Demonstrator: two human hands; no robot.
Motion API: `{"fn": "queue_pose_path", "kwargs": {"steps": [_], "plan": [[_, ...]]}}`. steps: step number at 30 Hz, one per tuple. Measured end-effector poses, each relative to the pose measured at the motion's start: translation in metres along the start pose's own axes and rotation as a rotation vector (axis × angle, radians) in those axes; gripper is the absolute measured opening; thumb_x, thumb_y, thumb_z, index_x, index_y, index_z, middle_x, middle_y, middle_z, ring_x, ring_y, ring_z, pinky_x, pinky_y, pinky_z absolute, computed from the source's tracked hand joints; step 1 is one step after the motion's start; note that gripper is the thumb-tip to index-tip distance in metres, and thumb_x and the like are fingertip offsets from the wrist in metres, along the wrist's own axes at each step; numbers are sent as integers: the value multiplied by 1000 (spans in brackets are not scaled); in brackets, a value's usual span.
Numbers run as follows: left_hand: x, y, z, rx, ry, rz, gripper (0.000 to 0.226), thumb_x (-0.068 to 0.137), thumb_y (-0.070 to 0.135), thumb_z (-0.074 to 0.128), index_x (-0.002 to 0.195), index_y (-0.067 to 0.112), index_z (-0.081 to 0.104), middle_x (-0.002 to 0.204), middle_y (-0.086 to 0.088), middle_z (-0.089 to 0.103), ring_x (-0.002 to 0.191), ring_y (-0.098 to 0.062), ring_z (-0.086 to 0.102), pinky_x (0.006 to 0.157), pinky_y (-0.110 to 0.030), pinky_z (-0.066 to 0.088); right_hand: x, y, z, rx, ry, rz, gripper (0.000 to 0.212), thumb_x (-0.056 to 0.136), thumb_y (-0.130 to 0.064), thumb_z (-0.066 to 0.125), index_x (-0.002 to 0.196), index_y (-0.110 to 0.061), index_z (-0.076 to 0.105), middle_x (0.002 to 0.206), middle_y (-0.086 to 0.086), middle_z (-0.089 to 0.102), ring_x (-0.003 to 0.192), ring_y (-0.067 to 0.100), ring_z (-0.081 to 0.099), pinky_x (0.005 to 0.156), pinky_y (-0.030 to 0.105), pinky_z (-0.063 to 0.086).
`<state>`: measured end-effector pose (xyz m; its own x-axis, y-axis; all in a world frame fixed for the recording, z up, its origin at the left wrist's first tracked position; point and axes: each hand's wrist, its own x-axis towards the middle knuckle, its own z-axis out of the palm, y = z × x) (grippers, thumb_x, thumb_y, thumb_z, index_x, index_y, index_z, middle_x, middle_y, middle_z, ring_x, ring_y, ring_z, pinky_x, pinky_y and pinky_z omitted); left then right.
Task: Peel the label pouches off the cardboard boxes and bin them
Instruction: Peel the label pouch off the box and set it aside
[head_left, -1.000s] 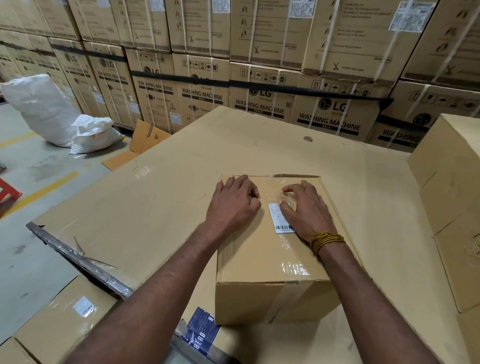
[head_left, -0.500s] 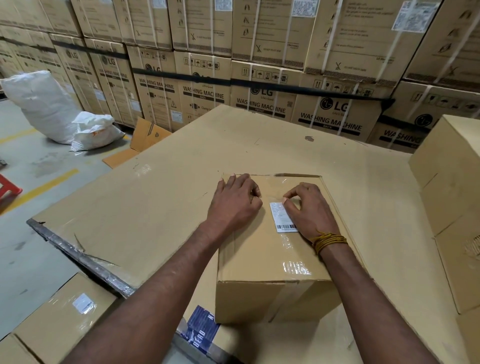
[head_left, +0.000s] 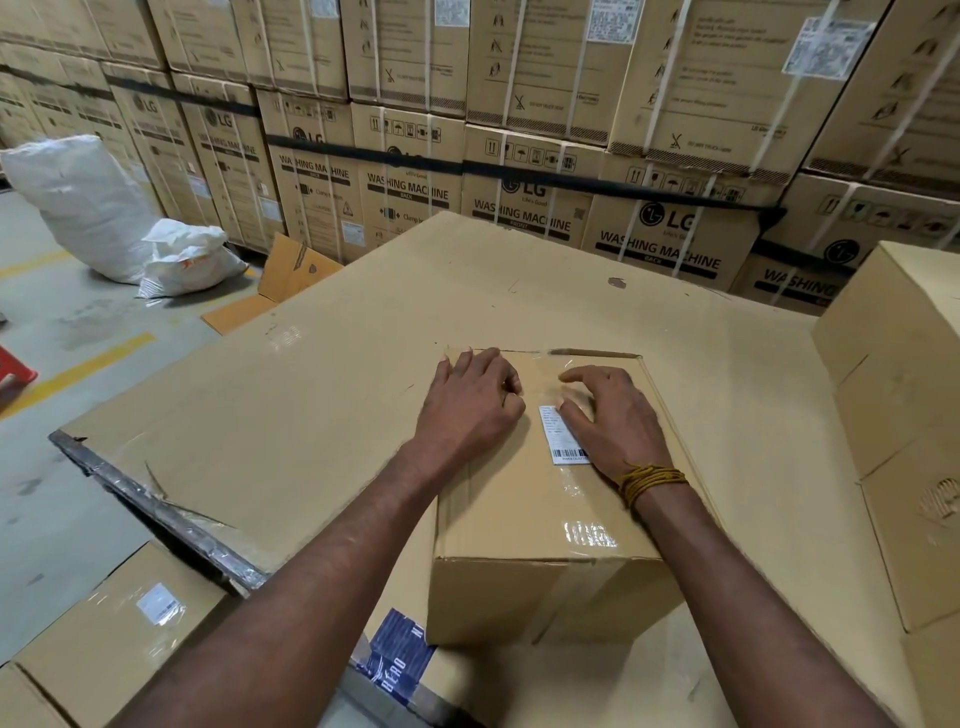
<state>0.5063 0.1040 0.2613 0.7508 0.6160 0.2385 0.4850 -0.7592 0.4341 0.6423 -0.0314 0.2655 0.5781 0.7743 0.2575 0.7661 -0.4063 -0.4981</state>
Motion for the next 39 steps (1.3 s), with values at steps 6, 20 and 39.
{"fn": "queue_pose_path", "kwargs": {"steps": [6,20,39], "plan": [[-1,2,-2,10,10,4,18,93,27,44,107,25,55,133,9,50,134,-17,36,119,-42,12,11,-5,-4,-63,1,22,18,89,-42,64,103,-32,70,116,-2,59,103,21,60,91,38,48],[-1,2,-3,8,-3,-3,18,93,29,45,108,26,55,139,7,49,138,-20,34,121,-44,13,3,2,-1,203,215,-134,5,96,-18,60,94,-17,65,101,1,62,88,12,56,79,27,44],[-17,19,-15,-48,8,98,15,93,29,55,106,25,62,123,5,62,110,-17,56,96,-31,35,-43,10,-32,532,-165,43,84,92,-26,69,153,-48,15,87,-1,71,86,20,68,90,44,53]]}}
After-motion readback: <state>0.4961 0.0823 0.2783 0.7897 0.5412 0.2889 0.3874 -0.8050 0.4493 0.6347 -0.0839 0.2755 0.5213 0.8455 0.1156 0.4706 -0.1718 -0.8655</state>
